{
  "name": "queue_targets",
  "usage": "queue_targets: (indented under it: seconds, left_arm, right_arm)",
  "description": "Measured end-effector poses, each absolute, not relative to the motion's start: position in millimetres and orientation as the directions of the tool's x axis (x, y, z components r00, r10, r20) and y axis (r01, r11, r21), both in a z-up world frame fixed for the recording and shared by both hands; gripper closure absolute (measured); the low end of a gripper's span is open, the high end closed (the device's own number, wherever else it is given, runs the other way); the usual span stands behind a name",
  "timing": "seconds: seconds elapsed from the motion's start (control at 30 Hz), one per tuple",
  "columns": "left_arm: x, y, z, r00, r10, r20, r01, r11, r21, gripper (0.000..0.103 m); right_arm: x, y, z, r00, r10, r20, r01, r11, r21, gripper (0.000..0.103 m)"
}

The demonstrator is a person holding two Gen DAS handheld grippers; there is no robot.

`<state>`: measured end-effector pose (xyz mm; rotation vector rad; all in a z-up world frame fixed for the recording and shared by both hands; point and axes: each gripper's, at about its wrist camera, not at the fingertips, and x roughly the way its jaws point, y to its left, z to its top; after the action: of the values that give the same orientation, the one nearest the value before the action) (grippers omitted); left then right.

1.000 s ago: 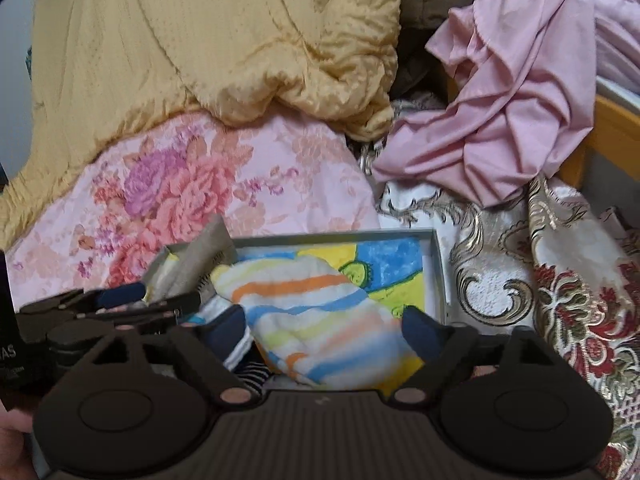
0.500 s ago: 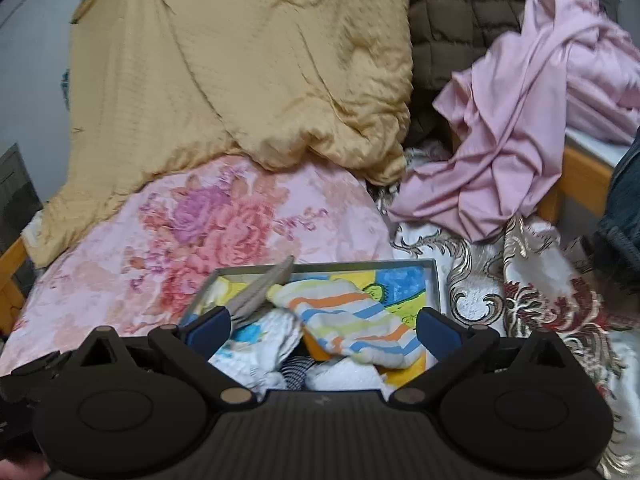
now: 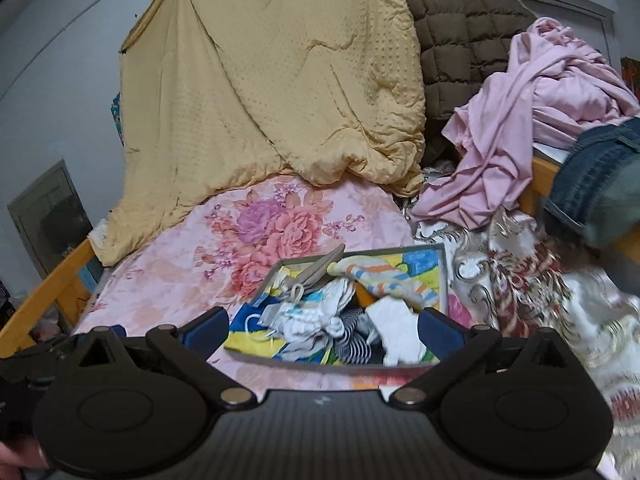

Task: Organize soft objects
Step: 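Lower both grippers into the tray and open them, releasing cloth and sock, then withdraw both grippers from the tray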

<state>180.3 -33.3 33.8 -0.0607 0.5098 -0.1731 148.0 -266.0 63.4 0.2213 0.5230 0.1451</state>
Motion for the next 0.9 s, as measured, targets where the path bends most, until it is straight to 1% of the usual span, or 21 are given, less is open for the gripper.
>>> queue_targets:
  seconds: [0.2,0.4,0.57,0.67,0.77,0.9]
  left_arm:
    - [134,-40,56,0.874,-0.189,-0.447,0.168,0.982,-0.086,0.001]
    - [89,-39,56,0.866,-0.177,-0.468,0.164,0.984,-0.069,0.001]
    - [48,-35,52,0.859,-0.162,-0.485,0.154,0.987,-0.057,0.001]
    - [31,-34,44,0.842,-0.157,-0.516,0.152,0.987,-0.053,0.001]
    - [22,-35,37,0.830,-0.145,-0.538,0.148,0.988,-0.037,0.001]
    - [17,-31,36,0.827,-0.147,-0.543,0.146,0.988,-0.046,0.001]
  right_arm:
    - [101,-272,76,0.866,0.185,-0.464,-0.072,0.966,0.250,0.000]
    - [59,-271,83,0.869,0.168,-0.466,-0.073,0.974,0.215,0.000]
    - [26,-260,71,0.835,0.165,-0.526,-0.063,0.977,0.206,0.000]
    - [11,-253,63,0.810,0.175,-0.560,-0.064,0.975,0.212,0.000]
    - [2,-248,58,0.795,0.179,-0.579,-0.074,0.977,0.201,0.000]
    - [-1,-244,56,0.788,0.177,-0.590,-0.070,0.977,0.199,0.000]
